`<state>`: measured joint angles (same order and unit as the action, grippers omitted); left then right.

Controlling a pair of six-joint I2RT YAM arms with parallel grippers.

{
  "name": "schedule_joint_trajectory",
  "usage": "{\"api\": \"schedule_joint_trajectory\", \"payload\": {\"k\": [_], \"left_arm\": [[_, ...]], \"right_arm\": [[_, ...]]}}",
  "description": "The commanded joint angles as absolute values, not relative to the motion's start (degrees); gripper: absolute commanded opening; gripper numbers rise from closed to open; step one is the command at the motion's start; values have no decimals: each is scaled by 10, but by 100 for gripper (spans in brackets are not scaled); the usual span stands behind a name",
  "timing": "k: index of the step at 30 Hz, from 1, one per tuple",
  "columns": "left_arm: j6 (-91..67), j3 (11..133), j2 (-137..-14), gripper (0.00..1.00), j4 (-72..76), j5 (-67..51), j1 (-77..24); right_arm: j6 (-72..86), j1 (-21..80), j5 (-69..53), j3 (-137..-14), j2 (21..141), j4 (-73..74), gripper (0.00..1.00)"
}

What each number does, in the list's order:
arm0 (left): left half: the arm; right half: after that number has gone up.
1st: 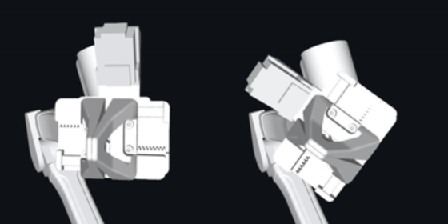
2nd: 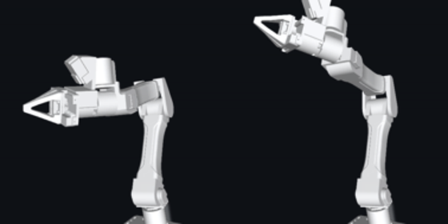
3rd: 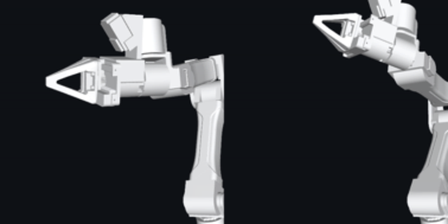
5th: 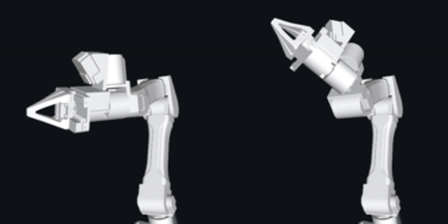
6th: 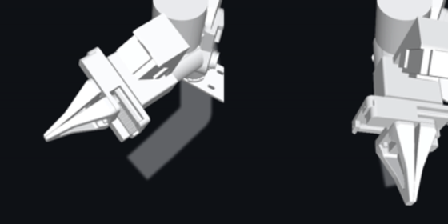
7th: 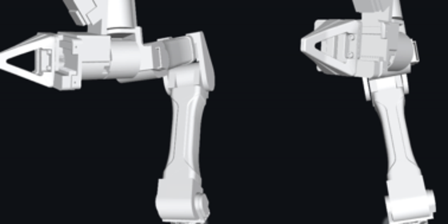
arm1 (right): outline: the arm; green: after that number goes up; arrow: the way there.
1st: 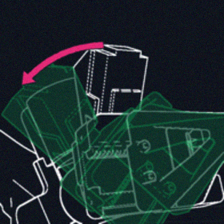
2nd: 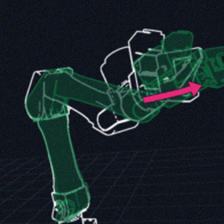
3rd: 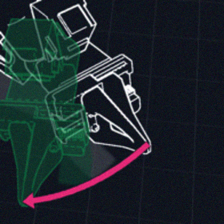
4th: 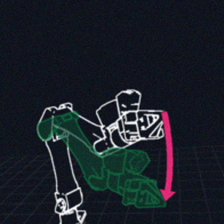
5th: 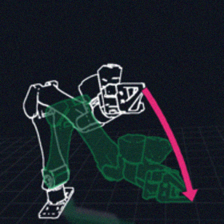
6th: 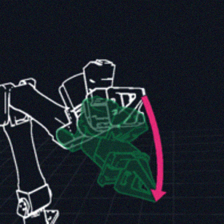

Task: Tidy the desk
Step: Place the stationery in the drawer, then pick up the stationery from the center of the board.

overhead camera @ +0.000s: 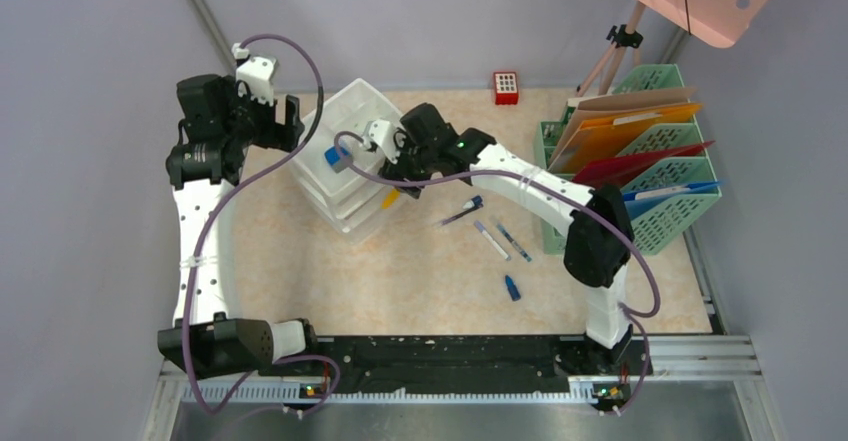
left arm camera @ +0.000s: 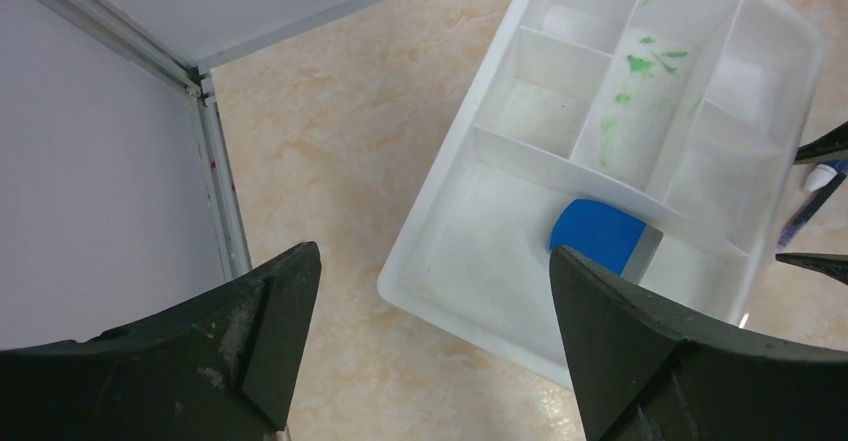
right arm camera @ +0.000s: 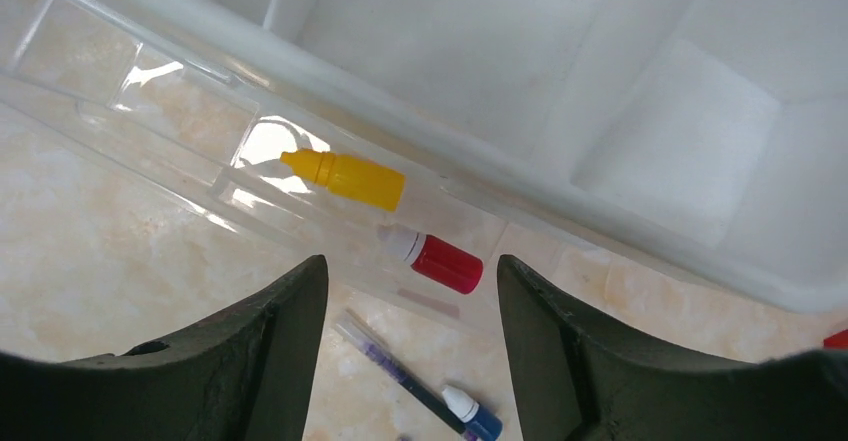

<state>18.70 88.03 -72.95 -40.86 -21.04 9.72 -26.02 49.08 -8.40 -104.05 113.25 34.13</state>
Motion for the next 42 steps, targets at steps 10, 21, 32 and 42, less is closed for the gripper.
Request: {"api": "schedule_joint_trajectory", "payload": {"k": [10,21,32,42], "left_arm": [[166,892,-666,96,-425,-214,-46],[198,831,-672,97,-417,-203,-301],[308,736,-782,94,-355,-188,-533],[332,715,-939,90,-229,-222,-627]], "right_arm": [[-132,367,-91,-985,968,270,68],[-89,290,-108,-913,997,242,75],[-91,272,-97,-883,1070,222,75],[-92,268,-136,-880,1101,236,74]]}}
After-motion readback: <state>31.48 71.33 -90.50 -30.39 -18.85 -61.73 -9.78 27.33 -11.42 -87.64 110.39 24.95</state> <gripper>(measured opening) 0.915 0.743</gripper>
